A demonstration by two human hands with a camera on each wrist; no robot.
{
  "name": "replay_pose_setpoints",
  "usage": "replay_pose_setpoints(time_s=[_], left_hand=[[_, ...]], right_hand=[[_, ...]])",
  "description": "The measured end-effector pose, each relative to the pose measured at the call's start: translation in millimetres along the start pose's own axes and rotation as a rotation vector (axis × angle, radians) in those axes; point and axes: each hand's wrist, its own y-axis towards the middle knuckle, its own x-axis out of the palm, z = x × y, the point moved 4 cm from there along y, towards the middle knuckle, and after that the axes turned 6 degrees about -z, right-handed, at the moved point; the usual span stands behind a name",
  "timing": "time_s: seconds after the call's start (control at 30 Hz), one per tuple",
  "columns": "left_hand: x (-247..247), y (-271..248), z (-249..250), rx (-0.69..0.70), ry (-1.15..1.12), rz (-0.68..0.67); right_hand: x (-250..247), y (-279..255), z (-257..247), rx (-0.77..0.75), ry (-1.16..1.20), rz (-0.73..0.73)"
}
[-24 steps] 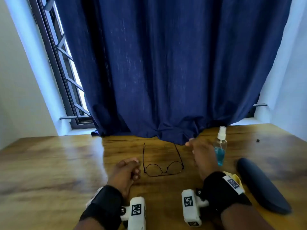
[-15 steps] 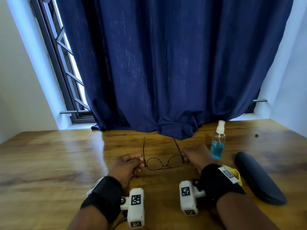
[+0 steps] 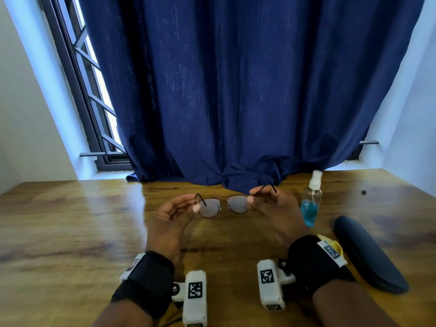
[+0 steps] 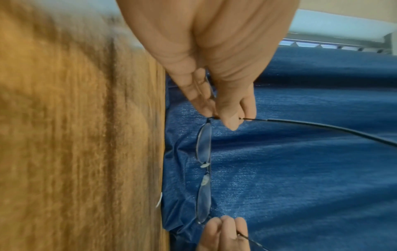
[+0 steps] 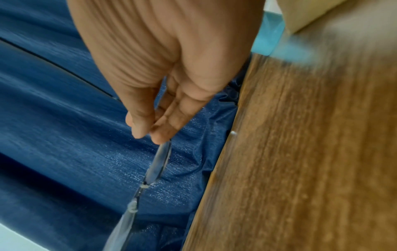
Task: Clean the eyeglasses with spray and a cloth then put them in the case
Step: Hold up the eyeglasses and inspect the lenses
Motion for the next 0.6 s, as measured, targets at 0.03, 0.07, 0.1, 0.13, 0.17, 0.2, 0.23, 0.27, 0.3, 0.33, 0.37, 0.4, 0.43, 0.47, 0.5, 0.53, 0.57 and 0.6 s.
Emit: replay_pose_setpoints(time_s=[0.03,0.07,0.1,0.13,0.17,0.2,0.23,0.27,0.3,0.33,0.37,0.4,0.43,0.47,0.5,0.53,0.57,0.6], left_hand=[[0.0,0.1,3.2,0.036,-0.001,0.005],[0.6,0.1,6.1,0.064,0.001,0.003],[1.1,-0.2,8.0,0.086,0.002,-0.002],[1.6,-0.5,8.9,0.099,0.002,-0.006],[1.8,-0.4,9.3,0.111,-0.001,-0.009],[0.9,-0.3,9.2,0.116,0.0,-0.009],[0.3,0.1,8.4,0.117,0.005,-0.006],[-0.6,0.7,7.4,0.114,0.011,-0.001],[-2.0,1.1,5.7,0.109,0.014,0.005],[-3.2,1.7,5.0,0.105,0.013,0.013],[-3.7,1.9,4.5,0.104,0.008,0.022],[-3.9,1.9,4.4,0.106,0.003,0.03],[-3.8,1.9,4.3,0.11,-0.002,0.033],[-3.6,1.9,4.0,0.109,-0.006,0.037],[-3.6,2.1,3.6,0.104,-0.013,0.04],[-4.4,2.3,3.2,0.097,-0.018,0.044],[-4.8,2.5,2.7,0.092,-0.029,0.044],[-4.9,2.7,2.3,0.086,-0.038,0.043]], right_hand=[[-0.1,-1.5,-3.4,-0.04,-0.014,0.002],[-0.1,-2.4,-6.2,-0.084,-0.018,0.005],[-0.6,-3.0,-7.7,-0.136,-0.019,0.003],[-0.9,-2.9,-8.2,-0.186,-0.018,-0.003],[-1.7,-2.7,-8.7,-0.223,-0.021,-0.012],[-2.2,-2.3,-8.7,-0.245,-0.028,-0.018],[-2.3,-2.5,-9.2,-0.261,-0.047,-0.024],[-1.8,-3.5,-10.5,-0.273,-0.076,-0.028],[-1.4,-5.0,-11.0,-0.271,-0.102,-0.034],[-0.8,-5.9,-11.2,-0.254,-0.11,-0.036],[-0.2,-6.4,-10.7,-0.229,-0.117,-0.035],[0.0,-6.2,-9.3,-0.209,-0.122,-0.041],[0.3,-5.2,-7.5,-0.192,-0.12,-0.051],[0.9,-3.9,-5.8,-0.174,-0.109,-0.061],[1.1,-3.0,-4.4,-0.154,-0.09,-0.061],[1.9,-2.6,-3.8,-0.135,-0.069,-0.056],[2.8,-2.9,-3.7,-0.117,-0.05,-0.048],[3.5,-3.0,-3.2,-0.097,-0.032,-0.043]])
